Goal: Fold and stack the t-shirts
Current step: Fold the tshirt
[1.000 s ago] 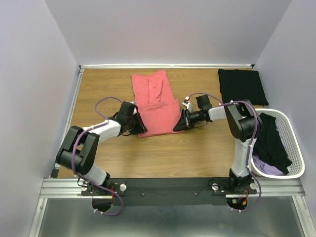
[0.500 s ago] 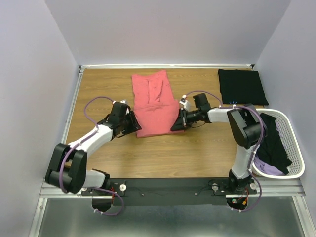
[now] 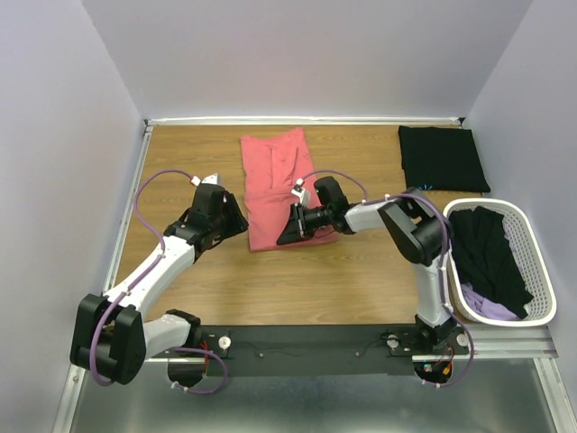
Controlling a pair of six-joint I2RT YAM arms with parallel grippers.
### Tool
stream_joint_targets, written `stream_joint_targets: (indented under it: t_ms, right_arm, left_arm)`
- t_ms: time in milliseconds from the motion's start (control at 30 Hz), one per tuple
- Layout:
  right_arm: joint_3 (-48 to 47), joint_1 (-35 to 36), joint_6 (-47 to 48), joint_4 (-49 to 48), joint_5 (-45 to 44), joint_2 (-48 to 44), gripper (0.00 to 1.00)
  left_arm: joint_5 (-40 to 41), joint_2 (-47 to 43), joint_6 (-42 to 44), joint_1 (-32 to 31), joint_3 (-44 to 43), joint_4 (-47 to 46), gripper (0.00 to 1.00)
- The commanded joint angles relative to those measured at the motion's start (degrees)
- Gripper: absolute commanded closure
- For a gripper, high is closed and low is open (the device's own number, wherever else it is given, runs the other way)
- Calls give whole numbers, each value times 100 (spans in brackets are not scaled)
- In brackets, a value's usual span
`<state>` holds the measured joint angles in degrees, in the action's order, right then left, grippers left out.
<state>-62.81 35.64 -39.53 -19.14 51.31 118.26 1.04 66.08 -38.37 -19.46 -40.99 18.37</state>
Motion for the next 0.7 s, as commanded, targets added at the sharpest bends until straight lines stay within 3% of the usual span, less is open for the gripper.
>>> stream_joint_targets:
  t_ms: [0, 233, 467, 667]
  right_arm:
    - [-4, 40, -406, -354, -253, 566, 78]
    - [-56, 40, -73, 358, -587, 629, 78]
    - [-48, -127, 200, 586, -675, -390, 78]
    - [540, -802, 481, 832, -395, -1015, 78]
  left_arm:
    - [222, -96, 66, -5, 223, 88, 41]
    - [-33, 27, -21, -31, 347, -132, 41]
    - [-349, 308, -109, -277, 206, -308, 42]
    - [-578, 774, -48, -409, 258, -439, 51]
